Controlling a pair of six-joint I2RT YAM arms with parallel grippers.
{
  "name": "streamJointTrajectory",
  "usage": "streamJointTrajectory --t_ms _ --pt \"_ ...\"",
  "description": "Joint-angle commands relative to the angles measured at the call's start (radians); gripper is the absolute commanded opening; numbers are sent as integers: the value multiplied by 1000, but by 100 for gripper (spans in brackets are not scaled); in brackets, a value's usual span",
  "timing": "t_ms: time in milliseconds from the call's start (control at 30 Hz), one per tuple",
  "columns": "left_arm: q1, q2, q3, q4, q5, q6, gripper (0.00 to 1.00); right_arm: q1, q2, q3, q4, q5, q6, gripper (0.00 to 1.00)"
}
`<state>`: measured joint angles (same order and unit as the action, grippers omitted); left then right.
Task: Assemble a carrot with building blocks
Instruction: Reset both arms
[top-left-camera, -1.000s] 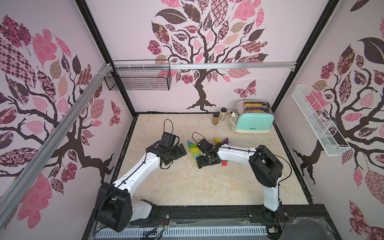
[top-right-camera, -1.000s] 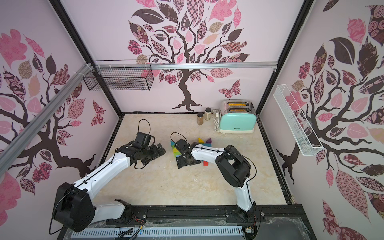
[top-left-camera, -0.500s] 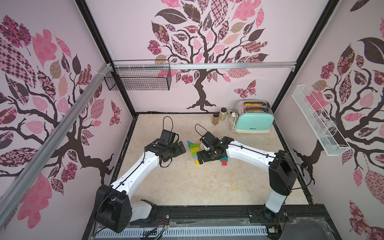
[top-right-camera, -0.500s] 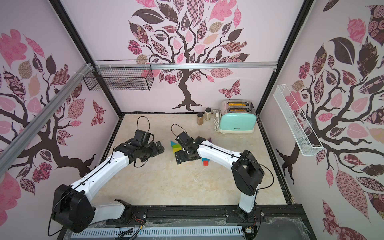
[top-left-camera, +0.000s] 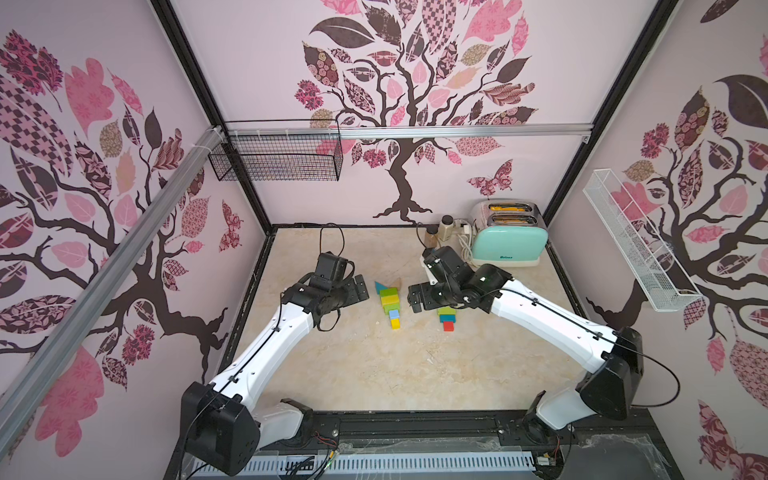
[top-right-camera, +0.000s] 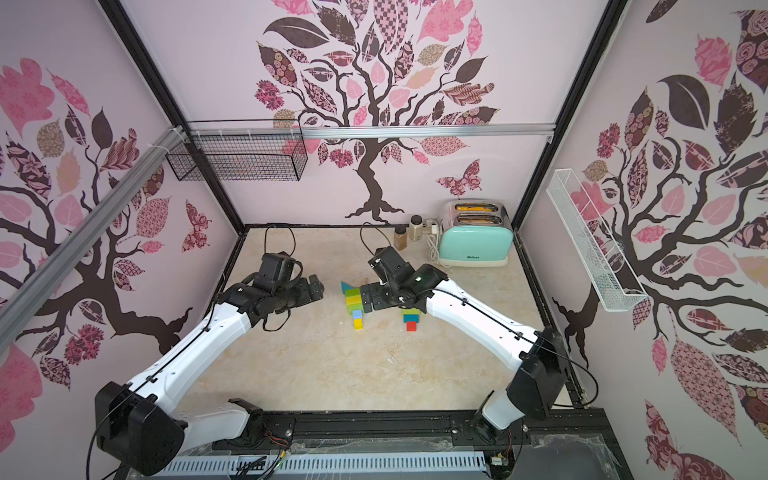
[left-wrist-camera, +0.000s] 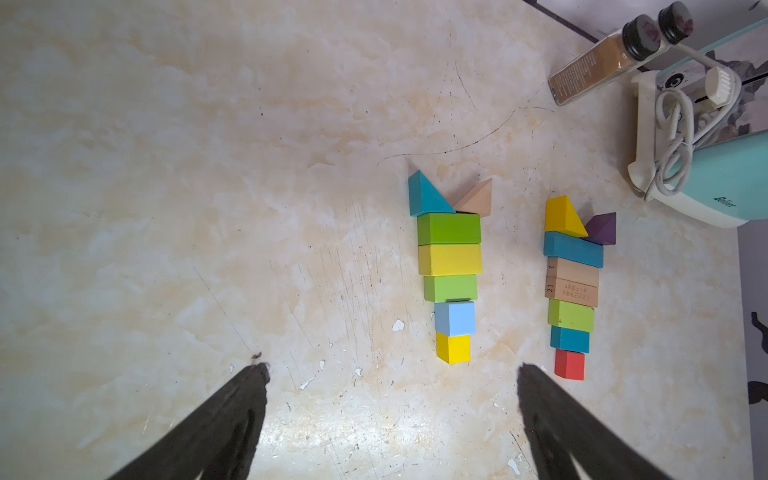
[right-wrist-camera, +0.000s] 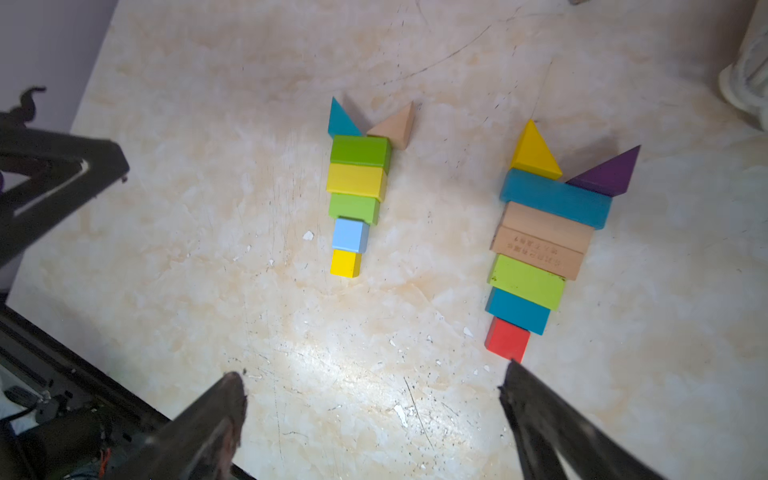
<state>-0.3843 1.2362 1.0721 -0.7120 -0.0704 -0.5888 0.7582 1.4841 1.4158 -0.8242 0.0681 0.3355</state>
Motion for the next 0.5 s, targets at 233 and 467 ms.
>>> streamJointTrajectory --t_ms 233,467 --pt "90 -1 23 67 -38 128 98 -103 -103 -101 107 267 -87 99" --pt "170 -15 -100 269 -119 179 98 -366 -157 -242 267 390 -95 99"
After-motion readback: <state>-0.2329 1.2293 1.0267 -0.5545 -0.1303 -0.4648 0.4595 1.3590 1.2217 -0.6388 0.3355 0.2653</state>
